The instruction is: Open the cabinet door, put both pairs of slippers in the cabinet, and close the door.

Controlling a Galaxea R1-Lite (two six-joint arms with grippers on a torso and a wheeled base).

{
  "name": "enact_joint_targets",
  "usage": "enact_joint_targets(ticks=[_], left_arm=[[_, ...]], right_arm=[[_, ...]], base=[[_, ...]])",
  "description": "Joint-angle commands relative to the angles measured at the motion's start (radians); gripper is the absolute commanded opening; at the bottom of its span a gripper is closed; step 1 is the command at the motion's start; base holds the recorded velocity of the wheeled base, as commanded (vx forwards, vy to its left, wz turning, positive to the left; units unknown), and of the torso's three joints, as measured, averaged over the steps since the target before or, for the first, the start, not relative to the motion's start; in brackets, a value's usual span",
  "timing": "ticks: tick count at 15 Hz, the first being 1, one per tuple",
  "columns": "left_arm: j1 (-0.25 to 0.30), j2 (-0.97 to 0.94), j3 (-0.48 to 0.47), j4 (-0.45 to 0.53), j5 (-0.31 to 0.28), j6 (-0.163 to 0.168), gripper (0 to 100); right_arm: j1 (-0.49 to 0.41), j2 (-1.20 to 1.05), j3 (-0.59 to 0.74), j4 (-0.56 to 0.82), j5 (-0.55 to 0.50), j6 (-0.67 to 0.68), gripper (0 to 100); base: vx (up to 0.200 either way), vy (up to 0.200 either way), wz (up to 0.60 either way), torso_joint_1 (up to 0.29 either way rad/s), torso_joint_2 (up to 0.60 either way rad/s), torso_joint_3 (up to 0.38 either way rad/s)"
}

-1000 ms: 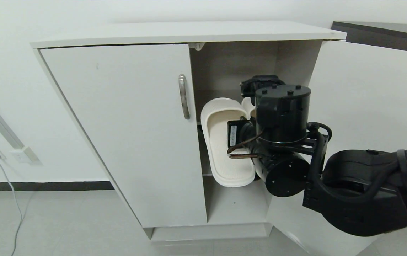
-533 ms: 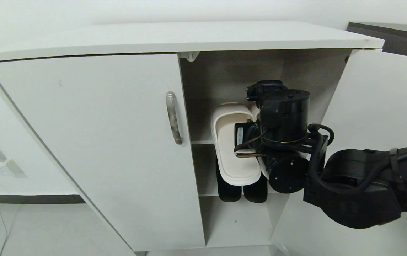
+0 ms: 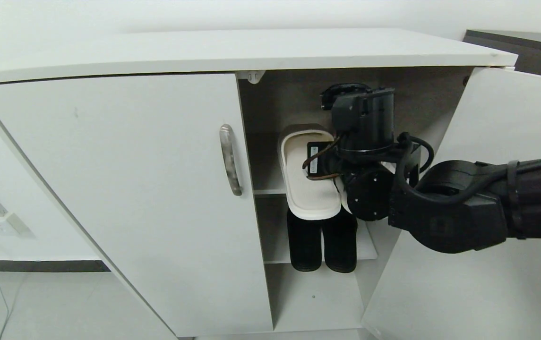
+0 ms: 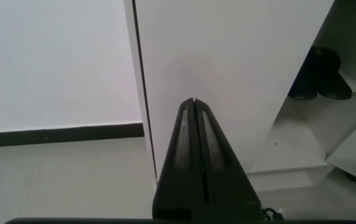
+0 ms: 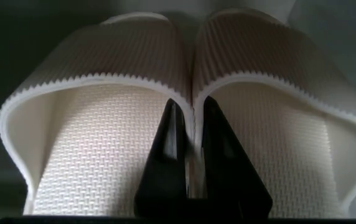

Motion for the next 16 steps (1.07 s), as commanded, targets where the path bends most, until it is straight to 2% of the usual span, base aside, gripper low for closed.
enact_joint_targets(ticks=[1,6,10,15,16], left_arm=[[0.0,0.001,0.0,0.0,0.0,0.0,0],[0.0,0.001,0.0,0.0,0.0,0.0,0],[0.0,0.001,0.0,0.0,0.0,0.0,0],[0.0,0.001,0.0,0.0,0.0,0.0,0],[0.0,0.001,0.0,0.0,0.001,0.0,0]], right_arm=[[-0.032,0.074,-0.084,0.013,0.005,0.003,0],[-0.081,0.15,-0.213,0.045,0.068,0.003,0],[-0.112,0.167,-0.225,0.052,0.134,0.003,0],[-0.121,0.184,-0.225,0.052,0.137,0.003,0],[-0.121,0.183,-0.225,0.052,0.137,0.003,100]], base=[[0.0,0.0,0.0,0.0,0.0,0.0],[0.0,0.0,0.0,0.0,0.0,0.0],[0.0,0.0,0.0,0.0,0.0,0.0],[0.0,0.0,0.0,0.0,0.0,0.0],[0.0,0.0,0.0,0.0,0.0,0.0]])
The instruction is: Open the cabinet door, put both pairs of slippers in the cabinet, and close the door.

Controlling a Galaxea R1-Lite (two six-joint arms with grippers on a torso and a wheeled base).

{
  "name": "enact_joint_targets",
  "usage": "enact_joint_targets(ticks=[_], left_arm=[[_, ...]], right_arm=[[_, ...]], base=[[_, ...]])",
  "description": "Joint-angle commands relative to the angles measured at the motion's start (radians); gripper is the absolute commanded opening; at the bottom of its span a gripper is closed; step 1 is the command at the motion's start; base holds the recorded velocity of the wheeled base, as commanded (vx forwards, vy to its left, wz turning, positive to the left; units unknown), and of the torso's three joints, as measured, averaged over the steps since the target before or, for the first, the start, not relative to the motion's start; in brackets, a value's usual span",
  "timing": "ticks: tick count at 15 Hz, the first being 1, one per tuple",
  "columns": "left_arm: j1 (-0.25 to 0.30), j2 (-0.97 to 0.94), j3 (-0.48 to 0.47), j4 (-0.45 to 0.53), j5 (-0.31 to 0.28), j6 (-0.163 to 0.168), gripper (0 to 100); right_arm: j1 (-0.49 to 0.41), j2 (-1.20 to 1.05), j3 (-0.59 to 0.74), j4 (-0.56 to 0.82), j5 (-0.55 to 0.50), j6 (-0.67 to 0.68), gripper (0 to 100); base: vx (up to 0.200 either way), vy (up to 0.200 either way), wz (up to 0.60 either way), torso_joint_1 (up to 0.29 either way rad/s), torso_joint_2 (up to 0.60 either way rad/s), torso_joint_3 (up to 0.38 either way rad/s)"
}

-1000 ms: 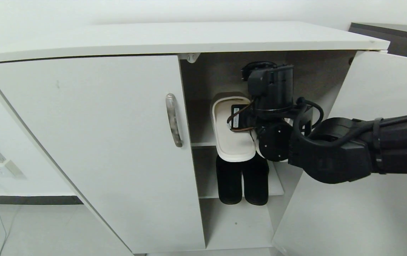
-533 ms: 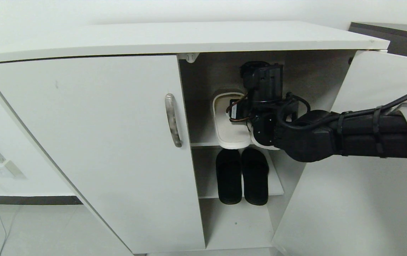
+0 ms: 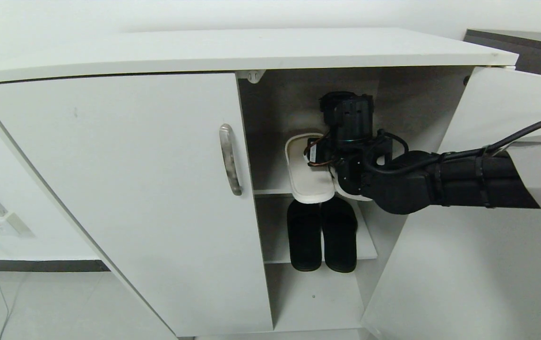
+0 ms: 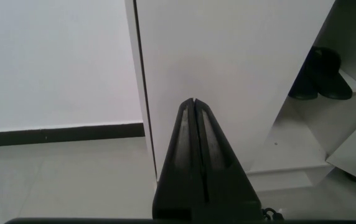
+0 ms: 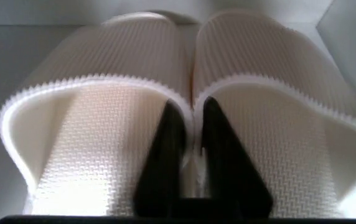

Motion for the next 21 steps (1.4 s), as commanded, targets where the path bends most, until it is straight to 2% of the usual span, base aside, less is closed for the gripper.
enact_joint_targets(ticks=[1,6,10,16,21], left_arm=[[0.0,0.001,0.0,0.0,0.0,0.0,0],[0.0,0.001,0.0,0.0,-0.001,0.0,0],[0.0,0.001,0.0,0.0,-0.001,0.0,0],[0.0,0.001,0.0,0.0,-0.001,0.0,0],[0.0,0.001,0.0,0.0,-0.001,0.003,0]], right_arm=[[0.001,0.004,0.003,0.0,0.0,0.0,100],[0.023,-0.049,0.088,-0.009,-0.002,0.002,100],[0.087,-0.169,0.238,-0.049,-0.011,0.005,100],[0.187,-0.353,0.592,-0.241,-0.034,-0.003,100],[0.21,-0.434,0.826,-0.397,-0.018,0.0,100]], base=[[0.0,0.0,0.0,0.0,0.0,0.0],[0.0,0.0,0.0,0.0,0.0,0.0],[0.0,0.0,0.0,0.0,0.0,0.0],[0.0,0.0,0.0,0.0,0.0,0.0],[0.0,0.0,0.0,0.0,0.0,0.0]])
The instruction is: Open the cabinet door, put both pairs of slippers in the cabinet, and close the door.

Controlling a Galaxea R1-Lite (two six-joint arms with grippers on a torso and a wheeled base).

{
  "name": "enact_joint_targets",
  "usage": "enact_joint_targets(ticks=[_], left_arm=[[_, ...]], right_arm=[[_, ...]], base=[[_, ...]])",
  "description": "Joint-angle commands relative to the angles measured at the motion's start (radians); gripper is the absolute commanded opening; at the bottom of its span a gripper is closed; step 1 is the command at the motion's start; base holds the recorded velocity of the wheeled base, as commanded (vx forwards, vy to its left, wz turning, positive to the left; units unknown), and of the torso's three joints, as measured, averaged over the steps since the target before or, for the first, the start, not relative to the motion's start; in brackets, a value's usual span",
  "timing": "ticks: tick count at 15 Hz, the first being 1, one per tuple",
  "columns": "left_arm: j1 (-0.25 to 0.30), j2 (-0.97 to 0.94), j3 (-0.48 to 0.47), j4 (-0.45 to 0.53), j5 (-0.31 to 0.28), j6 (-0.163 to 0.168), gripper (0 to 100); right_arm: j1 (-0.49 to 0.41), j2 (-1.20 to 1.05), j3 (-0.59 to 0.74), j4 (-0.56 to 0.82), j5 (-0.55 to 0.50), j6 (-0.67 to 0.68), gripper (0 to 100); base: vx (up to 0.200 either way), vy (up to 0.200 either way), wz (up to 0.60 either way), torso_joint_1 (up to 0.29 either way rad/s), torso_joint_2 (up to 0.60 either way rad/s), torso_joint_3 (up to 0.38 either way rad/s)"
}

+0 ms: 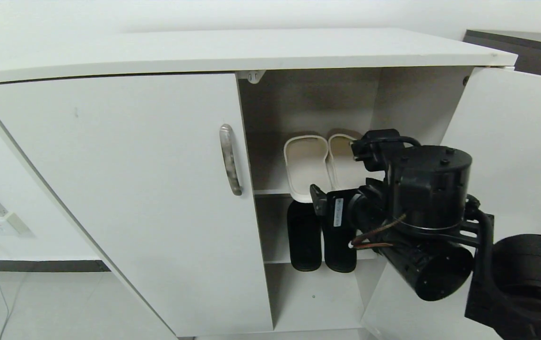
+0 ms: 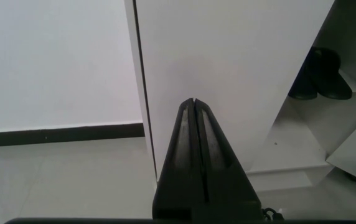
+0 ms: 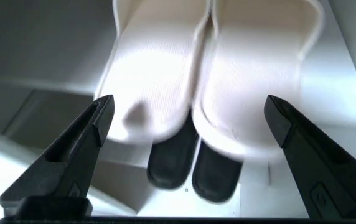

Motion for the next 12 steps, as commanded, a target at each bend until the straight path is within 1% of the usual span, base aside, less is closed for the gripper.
enact_joint_targets(ticks=[1,2,3,12], left_arm=[[0.0,0.001,0.0,0.0,0.0,0.001,0],[0.0,0.001,0.0,0.0,0.0,0.001,0],[0.0,0.001,0.0,0.0,0.0,0.0,0],[0.0,0.001,0.0,0.0,0.0,-0.002,0]], right_arm=[[0.013,-0.048,0.082,-0.038,0.008,-0.001,100],[0.02,-0.052,0.125,-0.09,0.025,-0.001,100],[0.03,-0.051,0.137,-0.118,0.041,-0.004,0],[0.051,-0.045,0.157,-0.125,0.049,-0.006,0]], base=[[0.0,0.0,0.0,0.0,0.0,0.0],[0.0,0.0,0.0,0.0,0.0,0.0],[0.0,0.0,0.0,0.0,0.0,0.0],[0.0,0.0,0.0,0.0,0.0,0.0]])
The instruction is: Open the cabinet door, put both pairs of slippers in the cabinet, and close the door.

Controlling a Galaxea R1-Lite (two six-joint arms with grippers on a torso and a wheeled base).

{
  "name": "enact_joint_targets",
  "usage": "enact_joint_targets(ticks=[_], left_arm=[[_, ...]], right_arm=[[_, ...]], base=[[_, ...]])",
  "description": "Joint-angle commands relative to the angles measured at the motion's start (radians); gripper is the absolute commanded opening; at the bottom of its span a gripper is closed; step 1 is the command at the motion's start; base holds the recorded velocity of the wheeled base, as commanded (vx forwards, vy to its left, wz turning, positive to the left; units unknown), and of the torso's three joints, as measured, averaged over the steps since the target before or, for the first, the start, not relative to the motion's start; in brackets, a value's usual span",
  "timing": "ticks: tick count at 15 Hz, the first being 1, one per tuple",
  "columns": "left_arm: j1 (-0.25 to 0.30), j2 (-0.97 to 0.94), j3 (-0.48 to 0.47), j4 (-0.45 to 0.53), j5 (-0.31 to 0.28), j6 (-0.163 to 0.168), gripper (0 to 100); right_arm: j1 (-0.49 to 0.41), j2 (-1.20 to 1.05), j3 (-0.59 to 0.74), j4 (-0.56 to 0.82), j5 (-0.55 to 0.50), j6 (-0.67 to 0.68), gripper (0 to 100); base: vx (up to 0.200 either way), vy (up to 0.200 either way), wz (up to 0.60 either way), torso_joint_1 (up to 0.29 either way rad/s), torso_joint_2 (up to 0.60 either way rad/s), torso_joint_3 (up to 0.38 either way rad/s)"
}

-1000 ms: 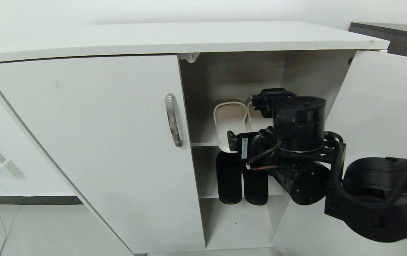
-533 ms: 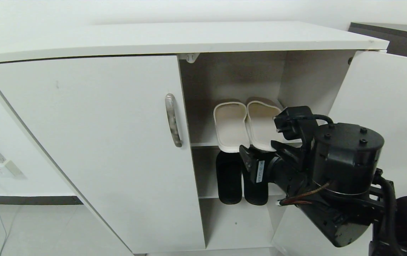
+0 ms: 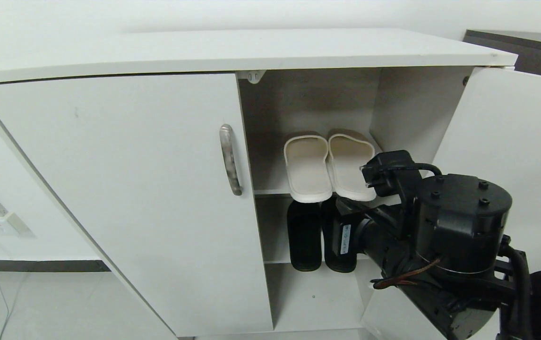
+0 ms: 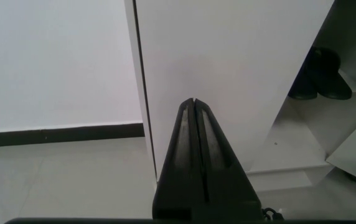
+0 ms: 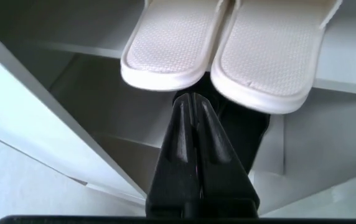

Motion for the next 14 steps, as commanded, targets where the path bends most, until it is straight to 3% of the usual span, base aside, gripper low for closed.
enact_joint_targets(ticks=[1,14], left_arm=[[0.0,0.001,0.0,0.0,0.0,0.0,0],[0.0,0.001,0.0,0.0,0.0,0.002,0]], right_arm=[[0.005,0.002,0.002,0.0,0.0,0.0,0],[0.006,0.011,0.014,0.0,0.001,0.003,0]], base=[[0.0,0.0,0.0,0.0,0.0,0.0],[-0.2,0.0,0.0,0.002,0.0,0.001]])
